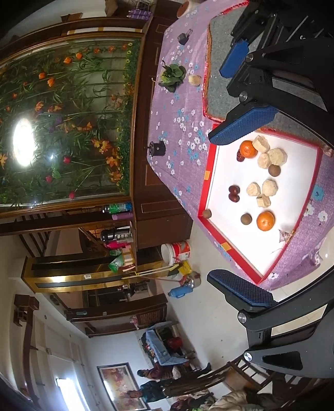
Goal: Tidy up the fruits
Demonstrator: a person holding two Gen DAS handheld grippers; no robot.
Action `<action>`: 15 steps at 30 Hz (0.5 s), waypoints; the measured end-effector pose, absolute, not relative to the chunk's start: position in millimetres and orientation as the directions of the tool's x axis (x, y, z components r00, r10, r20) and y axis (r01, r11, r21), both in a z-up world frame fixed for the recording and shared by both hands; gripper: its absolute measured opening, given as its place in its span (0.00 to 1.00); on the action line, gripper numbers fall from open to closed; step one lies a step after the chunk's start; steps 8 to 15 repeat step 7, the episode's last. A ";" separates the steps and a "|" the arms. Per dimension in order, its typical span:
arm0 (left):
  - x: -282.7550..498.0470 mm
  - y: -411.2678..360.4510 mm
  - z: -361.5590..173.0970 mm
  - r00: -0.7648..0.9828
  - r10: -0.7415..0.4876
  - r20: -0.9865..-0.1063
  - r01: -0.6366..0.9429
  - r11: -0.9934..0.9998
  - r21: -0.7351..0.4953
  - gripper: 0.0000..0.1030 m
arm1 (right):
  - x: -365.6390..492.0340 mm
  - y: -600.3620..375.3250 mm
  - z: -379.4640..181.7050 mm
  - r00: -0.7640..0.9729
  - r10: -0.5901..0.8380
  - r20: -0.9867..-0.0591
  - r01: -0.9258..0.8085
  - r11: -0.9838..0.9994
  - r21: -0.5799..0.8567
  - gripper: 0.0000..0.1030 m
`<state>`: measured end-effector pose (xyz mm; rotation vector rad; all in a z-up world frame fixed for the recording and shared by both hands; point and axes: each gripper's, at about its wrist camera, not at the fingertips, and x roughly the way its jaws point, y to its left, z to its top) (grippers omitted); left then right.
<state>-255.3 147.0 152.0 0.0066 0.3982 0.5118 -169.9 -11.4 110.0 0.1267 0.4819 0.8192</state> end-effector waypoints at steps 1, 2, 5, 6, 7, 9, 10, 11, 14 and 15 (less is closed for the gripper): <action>-255.4 147.9 151.8 0.799 0.476 -0.367 -0.476 0.874 0.098 0.95 | -170.2 -10.9 109.0 0.583 0.726 -0.365 -0.671 0.683 0.288 0.40; -255.9 148.5 151.5 0.802 0.475 -0.361 -0.476 0.875 0.094 0.95 | -169.8 -10.4 108.1 0.584 0.724 -0.367 -0.670 0.685 0.286 0.40; -255.1 149.5 149.7 0.810 0.460 -0.365 -0.463 0.882 0.085 0.95 | -167.6 -9.5 105.4 0.577 0.724 -0.378 -0.667 0.685 0.293 0.40; -254.6 150.1 149.6 0.811 0.452 -0.371 -0.458 0.886 0.077 0.95 | -166.2 -9.4 104.5 0.575 0.724 -0.381 -0.665 0.685 0.298 0.40; -253.3 150.9 148.5 0.812 0.442 -0.381 -0.453 0.889 0.064 0.95 | -165.0 -9.4 103.8 0.573 0.724 -0.385 -0.663 0.685 0.302 0.40; -253.3 150.9 148.5 0.812 0.442 -0.381 -0.453 0.889 0.064 0.95 | -165.0 -9.4 103.8 0.573 0.724 -0.385 -0.663 0.685 0.302 0.40; -253.3 150.9 148.5 0.812 0.442 -0.381 -0.453 0.889 0.064 0.95 | -165.0 -9.4 103.8 0.573 0.724 -0.385 -0.663 0.685 0.302 0.40; -253.3 150.9 148.5 0.812 0.442 -0.381 -0.453 0.889 0.064 0.95 | -165.0 -9.4 103.8 0.573 0.724 -0.385 -0.663 0.685 0.302 0.40; -253.3 150.9 148.5 0.812 0.442 -0.381 -0.453 0.889 0.064 0.95 | -165.0 -9.4 103.8 0.573 0.724 -0.385 -0.663 0.685 0.302 0.40; -253.3 150.9 148.5 0.812 0.442 -0.381 -0.453 0.889 0.064 0.95 | -165.0 -9.4 103.8 0.573 0.724 -0.385 -0.663 0.685 0.302 0.40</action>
